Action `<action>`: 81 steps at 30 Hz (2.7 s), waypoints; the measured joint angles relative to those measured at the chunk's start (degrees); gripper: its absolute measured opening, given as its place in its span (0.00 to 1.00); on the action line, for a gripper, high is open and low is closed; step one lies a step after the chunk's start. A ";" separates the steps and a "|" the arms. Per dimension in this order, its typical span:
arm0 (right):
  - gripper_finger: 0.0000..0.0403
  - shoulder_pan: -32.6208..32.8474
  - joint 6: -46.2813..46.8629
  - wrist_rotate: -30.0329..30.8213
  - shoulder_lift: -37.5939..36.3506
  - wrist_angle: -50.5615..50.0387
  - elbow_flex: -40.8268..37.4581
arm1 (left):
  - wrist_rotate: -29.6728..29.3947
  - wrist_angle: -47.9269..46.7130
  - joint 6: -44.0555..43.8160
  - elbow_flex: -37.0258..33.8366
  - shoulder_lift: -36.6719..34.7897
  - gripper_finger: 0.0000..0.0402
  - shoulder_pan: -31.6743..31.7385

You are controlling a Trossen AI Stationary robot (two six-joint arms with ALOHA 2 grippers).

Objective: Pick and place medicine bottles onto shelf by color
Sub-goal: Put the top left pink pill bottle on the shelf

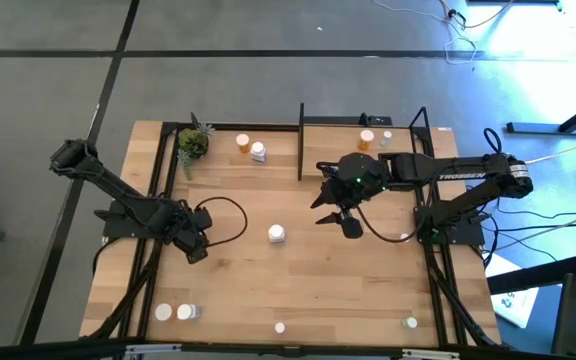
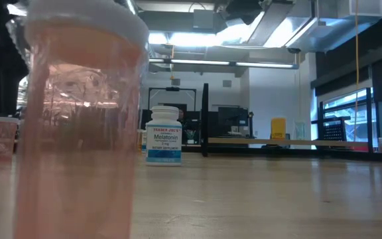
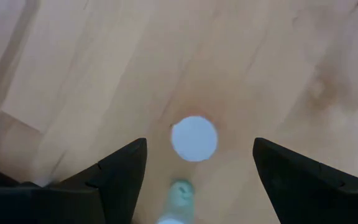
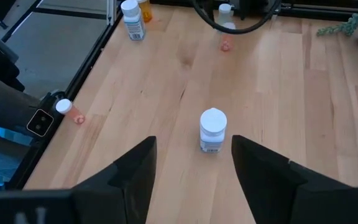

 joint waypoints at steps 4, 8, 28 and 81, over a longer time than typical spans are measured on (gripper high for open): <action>0.52 0.00 -0.02 0.01 0.00 0.00 0.00 | -0.54 -0.11 -0.40 -0.57 0.00 0.72 0.02; 0.52 0.00 -0.02 -0.02 0.00 -0.02 0.00 | -0.52 -0.05 -0.42 -0.59 0.00 0.72 0.02; 0.52 -0.02 -0.02 2.13 0.00 -0.42 0.00 | -1.08 0.64 -2.17 -0.59 0.00 0.72 0.07; 0.52 -1.86 0.02 2.91 0.00 -0.42 0.00 | 4.29 3.80 -0.46 -0.56 10.40 0.22 3.98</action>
